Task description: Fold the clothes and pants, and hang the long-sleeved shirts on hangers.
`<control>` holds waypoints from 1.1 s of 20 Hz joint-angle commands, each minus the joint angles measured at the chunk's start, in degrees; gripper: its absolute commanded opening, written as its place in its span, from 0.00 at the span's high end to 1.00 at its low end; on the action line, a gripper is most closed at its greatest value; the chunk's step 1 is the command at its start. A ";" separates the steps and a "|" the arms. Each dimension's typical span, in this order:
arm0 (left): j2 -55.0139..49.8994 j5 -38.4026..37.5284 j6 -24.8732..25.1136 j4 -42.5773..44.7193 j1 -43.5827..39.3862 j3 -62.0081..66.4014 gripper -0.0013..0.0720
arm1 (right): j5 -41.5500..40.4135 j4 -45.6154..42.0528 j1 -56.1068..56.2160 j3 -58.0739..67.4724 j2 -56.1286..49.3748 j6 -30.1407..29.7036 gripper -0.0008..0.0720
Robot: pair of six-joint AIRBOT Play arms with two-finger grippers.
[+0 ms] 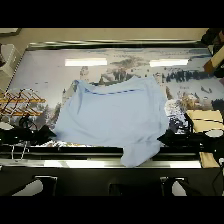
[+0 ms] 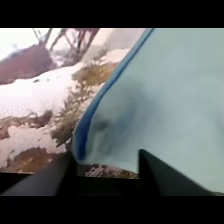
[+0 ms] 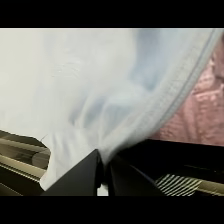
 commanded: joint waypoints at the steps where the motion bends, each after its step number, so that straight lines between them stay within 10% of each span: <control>1: -1.18 3.89 -3.74 -0.66 -2.82 -0.04 0.92 | 1.73 0.59 0.02 0.07 1.81 0.00 0.93; 8: 2.43 4.09 -3.56 -8.02 -3.04 10.99 0.97 | 1.55 7.10 7.72 8.07 6.54 -2.29 0.94; 13: 5.60 3.48 -3.80 -10.60 -5.90 39.98 0.97 | -16.31 -9.35 20.17 38.84 6.25 11.50 0.94; 22: 15.78 6.45 -13.42 6.25 -7.19 87.71 0.97 | -10.21 -14.93 21.27 97.02 7.06 22.10 0.94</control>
